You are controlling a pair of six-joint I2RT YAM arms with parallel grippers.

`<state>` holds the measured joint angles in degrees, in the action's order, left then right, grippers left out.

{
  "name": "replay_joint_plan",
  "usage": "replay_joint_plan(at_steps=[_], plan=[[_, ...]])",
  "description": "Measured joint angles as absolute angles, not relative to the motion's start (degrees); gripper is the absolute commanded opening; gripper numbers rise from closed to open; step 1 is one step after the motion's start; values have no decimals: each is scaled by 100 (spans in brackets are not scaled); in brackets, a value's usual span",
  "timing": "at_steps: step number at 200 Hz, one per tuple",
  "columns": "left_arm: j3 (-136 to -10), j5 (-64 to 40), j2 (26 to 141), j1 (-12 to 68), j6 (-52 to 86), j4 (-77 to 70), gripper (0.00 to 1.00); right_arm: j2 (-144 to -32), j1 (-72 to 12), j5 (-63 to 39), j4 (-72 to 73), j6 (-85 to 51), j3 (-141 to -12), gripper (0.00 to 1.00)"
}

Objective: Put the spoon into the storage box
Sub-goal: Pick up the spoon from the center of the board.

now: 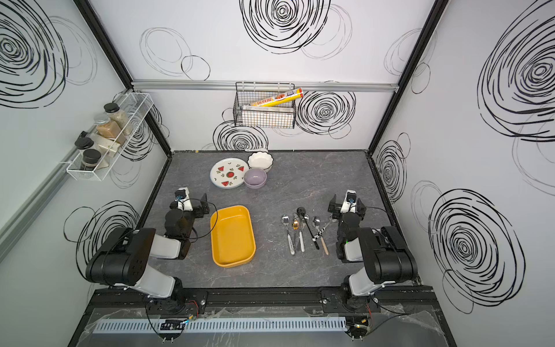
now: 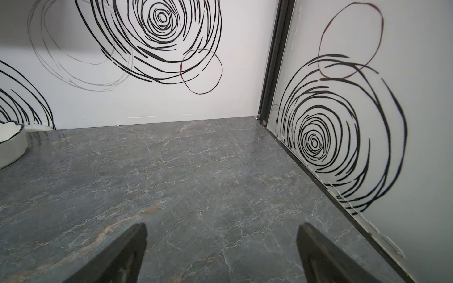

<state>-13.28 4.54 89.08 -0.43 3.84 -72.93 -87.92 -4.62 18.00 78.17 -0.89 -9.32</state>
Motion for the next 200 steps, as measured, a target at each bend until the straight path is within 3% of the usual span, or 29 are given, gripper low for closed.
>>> replay_joint_plan(at_steps=[200], plan=[[-1328,454,8908,-43,384,-7293,99,-8683,-462,1975,7699,-189,-932,100]])
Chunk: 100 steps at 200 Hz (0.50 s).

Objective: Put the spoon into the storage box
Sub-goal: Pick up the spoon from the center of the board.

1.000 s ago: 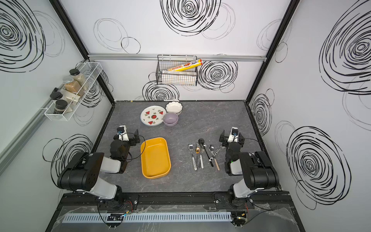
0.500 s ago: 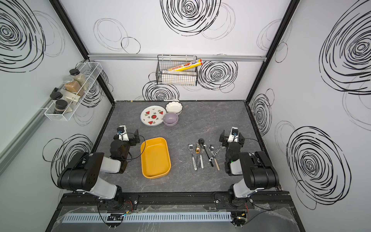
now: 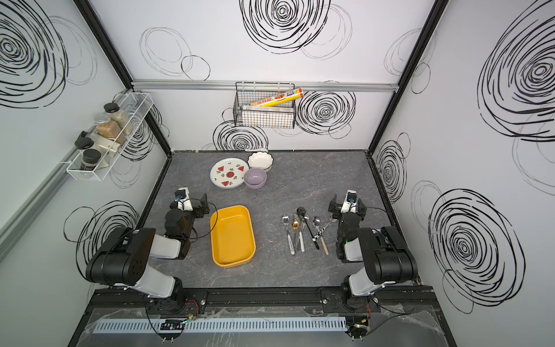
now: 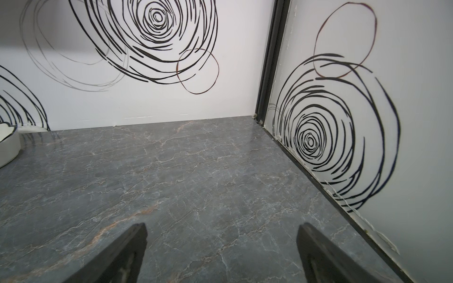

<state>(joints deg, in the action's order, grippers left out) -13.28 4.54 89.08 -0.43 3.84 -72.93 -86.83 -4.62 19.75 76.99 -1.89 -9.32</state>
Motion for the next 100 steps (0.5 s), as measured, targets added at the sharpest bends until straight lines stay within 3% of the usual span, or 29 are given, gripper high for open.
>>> replay_joint_plan(at_steps=[51,100], plan=[[-1328,454,8908,-43,384,-7293,99,-7509,-823,2342,6938,-56,-969,100],[-1328,478,8908,-43,386,-7293,99,-5758,-873,2480,5030,-1918,-1544,100]])
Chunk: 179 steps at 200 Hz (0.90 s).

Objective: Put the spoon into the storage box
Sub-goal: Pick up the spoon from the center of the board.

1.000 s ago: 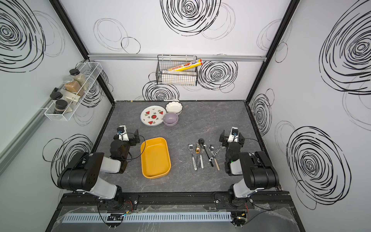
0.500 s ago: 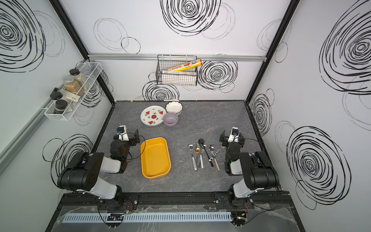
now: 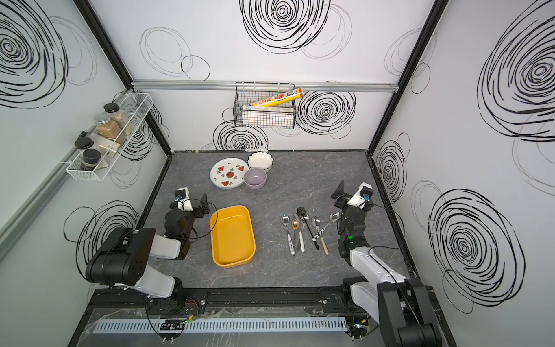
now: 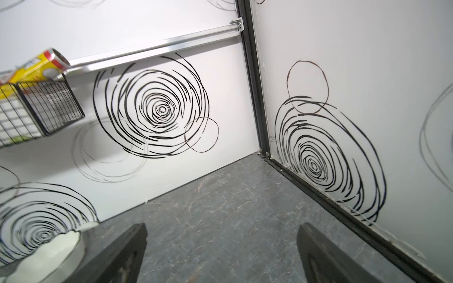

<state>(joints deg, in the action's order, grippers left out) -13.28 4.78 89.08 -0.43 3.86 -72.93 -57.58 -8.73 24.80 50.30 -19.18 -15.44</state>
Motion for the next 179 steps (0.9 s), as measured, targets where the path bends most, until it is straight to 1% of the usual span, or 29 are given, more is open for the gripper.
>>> replay_joint_plan(at_steps=[10,25,34,44,55,66,84,92,99,115,129,139,151,179], plan=[[-1326,714,8901,27,401,-7295,99,-5535,-864,2300,4718,-2115,-1544,100],[-1247,1284,8665,303,373,-7214,99,-5376,-867,1999,4276,-2272,-1605,89],[-1234,1605,8333,541,349,-6945,99,-5358,-867,1758,4023,-2314,-1684,87],[-1334,1957,7800,812,423,-6392,99,-5332,-864,1503,3782,-2401,-1767,87],[-1608,2252,7177,974,854,-5542,99,-5256,-867,1179,3618,-2512,-1789,85],[-2053,2434,6613,939,1433,-4574,99,-5133,-867,873,3461,-2641,-1763,85],[-2414,2408,5854,836,2244,-3693,99,-4928,-867,434,3039,-2768,-1747,85],[-2403,2320,5537,797,2681,-3411,99,-4873,-867,301,2792,-2792,-1761,85],[-2333,2045,5286,718,3026,-3197,99,-4862,-867,156,2547,-2792,-1793,82],[-2220,1085,4982,480,3664,-2580,95,-4925,-867,-71,1859,-2735,-1940,81],[-2318,333,5006,368,3997,-1841,92,-5048,-867,-134,1197,-2714,-2141,80],[-2536,-130,5109,373,4086,-1184,91,-5146,-871,-110,773,-2716,-2265,79],[-2945,-587,5256,493,4075,-379,91,-5207,-871,-12,460,-2720,-2292,75],[-3898,-1111,5306,967,3795,897,90,-5454,-871,220,-14,-2753,-2279,72]])
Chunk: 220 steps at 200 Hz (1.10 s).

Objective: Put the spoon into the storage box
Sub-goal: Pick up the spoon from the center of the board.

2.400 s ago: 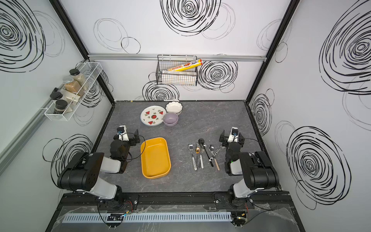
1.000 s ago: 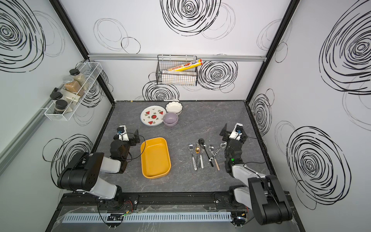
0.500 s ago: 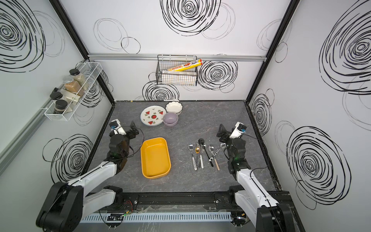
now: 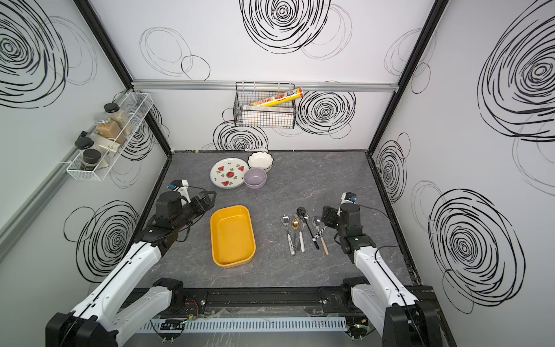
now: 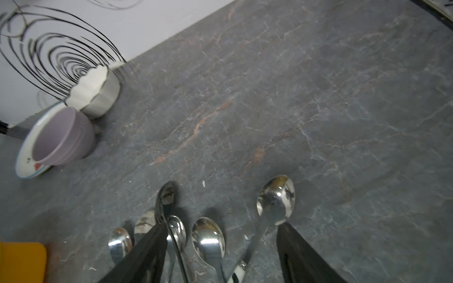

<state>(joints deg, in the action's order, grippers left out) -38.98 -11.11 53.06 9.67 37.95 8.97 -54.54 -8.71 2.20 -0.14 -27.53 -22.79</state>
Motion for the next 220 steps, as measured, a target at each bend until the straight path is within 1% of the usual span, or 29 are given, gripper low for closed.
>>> replay_joint_plan(at_steps=[10,42,90,99,118,131,137,156,161,191,206,220], plan=[[-4128,-1197,5258,1118,3632,1212,90,-5671,-871,274,-183,-2792,-2351,70],[-4388,-1146,5017,1337,3122,1994,89,-6587,-910,298,-703,-2875,-2877,68],[-4241,-1002,4685,1339,2899,2429,88,-6766,-1057,167,-1192,-2915,-3006,66],[-4241,-980,4650,1339,2886,2440,88,-6794,-1081,115,-1245,-2932,-3026,62],[-4241,-956,4578,1339,2867,2449,88,-6840,-1155,10,-1310,-3006,-3028,60],[-4241,-952,4539,1339,2858,2451,88,-6928,-1199,-21,-1315,-3041,-3028,57],[-4241,-950,4528,1339,2851,2451,88,-7002,-1219,-45,-1315,-3046,-3028,53],[-4241,-937,4519,1339,2847,2456,88,-7255,-1256,-134,-1319,-3065,-3028,50],[-4239,-934,4519,1339,2847,2458,88,-7325,-1262,-152,-1319,-3065,-3028,48],[-4230,-928,4517,1339,2847,2464,88,-7524,-1302,-176,-1288,-3087,-3035,45],[-4226,-913,4515,1339,2847,2475,88,-7555,-1306,-176,-1269,-3087,-3035,40],[-4222,-895,4515,1339,2847,2480,88,-7594,-1308,-174,-1216,-3089,-3039,38]])
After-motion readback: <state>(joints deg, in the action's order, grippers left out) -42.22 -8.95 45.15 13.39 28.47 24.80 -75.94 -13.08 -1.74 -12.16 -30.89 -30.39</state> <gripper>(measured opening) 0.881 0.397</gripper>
